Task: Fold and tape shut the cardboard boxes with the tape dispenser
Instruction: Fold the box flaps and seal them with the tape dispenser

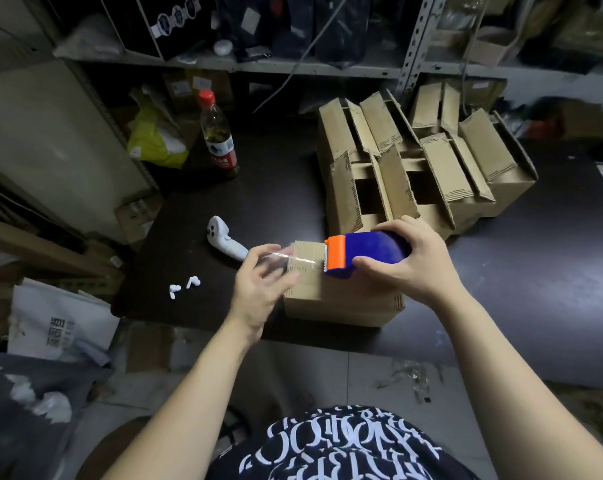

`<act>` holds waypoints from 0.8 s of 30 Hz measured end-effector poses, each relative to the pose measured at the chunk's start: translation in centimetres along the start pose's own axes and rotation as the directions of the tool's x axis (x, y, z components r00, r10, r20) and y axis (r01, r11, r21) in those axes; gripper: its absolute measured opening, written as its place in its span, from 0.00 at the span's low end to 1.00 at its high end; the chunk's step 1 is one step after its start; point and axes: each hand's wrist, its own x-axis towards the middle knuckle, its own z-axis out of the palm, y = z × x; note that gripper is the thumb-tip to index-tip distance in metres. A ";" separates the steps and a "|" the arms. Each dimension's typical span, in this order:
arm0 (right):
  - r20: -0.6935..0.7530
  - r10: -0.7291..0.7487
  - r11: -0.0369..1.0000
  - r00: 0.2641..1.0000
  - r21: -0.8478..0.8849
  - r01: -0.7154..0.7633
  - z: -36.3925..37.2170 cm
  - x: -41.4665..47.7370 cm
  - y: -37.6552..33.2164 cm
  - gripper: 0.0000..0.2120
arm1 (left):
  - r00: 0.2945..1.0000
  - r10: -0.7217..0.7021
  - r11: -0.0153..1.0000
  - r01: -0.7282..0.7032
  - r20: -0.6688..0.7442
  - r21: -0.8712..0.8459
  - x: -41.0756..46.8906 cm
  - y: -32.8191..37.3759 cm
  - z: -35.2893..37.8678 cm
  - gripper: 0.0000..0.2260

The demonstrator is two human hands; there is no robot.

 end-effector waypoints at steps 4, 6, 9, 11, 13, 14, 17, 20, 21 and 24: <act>0.010 -0.012 1.000 1.000 0.009 0.011 -0.2 -0.1 0.1 0.32 | 0.953 -0.192 0.969 0.147 -0.234 -0.197 0.1 1.3 1.6 0.08; 0.008 -0.021 1.000 1.000 -0.002 0.021 -0.2 -0.1 -0.1 0.32 | 0.898 -0.258 0.959 0.194 -0.357 -0.207 0.6 1.1 2.3 0.05; 0.010 -0.042 0.999 0.999 -0.018 0.042 -0.1 -0.2 -0.3 0.31 | 0.868 -0.250 0.967 0.202 -0.428 -0.155 1.3 0.0 2.0 0.03; 0.027 -0.054 0.999 0.998 -0.001 0.054 -0.1 -0.2 -0.5 0.30 | 0.866 -0.233 0.972 0.188 -0.443 -0.143 1.6 -0.6 1.4 0.03; 0.046 -0.065 0.998 0.997 0.014 0.064 0.0 -0.2 -0.5 0.30 | 0.862 -0.246 0.967 0.190 -0.443 -0.168 1.6 -1.2 1.2 0.04; 0.052 -0.063 0.998 0.997 0.018 0.062 0.0 -0.2 -0.5 0.30 | 0.854 -0.262 0.963 0.202 -0.449 -0.178 1.7 -1.5 1.2 0.04; 0.075 -0.044 0.999 0.996 0.020 0.042 -0.1 0.0 -0.4 0.32 | 0.823 -0.306 0.951 0.283 -0.478 -0.121 1.9 -2.8 1.4 0.03; 0.084 -0.045 0.999 0.995 0.001 0.045 -0.1 0.1 -0.3 0.32 | 0.817 -0.304 0.938 0.347 -0.490 -0.004 1.7 -3.8 1.5 0.12; 0.080 -0.042 0.999 0.996 -0.003 0.042 -0.2 0.2 -0.3 0.32 | 0.822 -0.273 0.940 0.339 -0.500 0.044 1.5 -4.0 1.5 0.16; 0.068 -0.042 0.999 0.997 -0.014 0.043 -0.4 0.2 -0.2 0.32 | 0.854 -0.026 0.973 0.141 -0.520 0.183 0.9 -3.7 1.5 0.14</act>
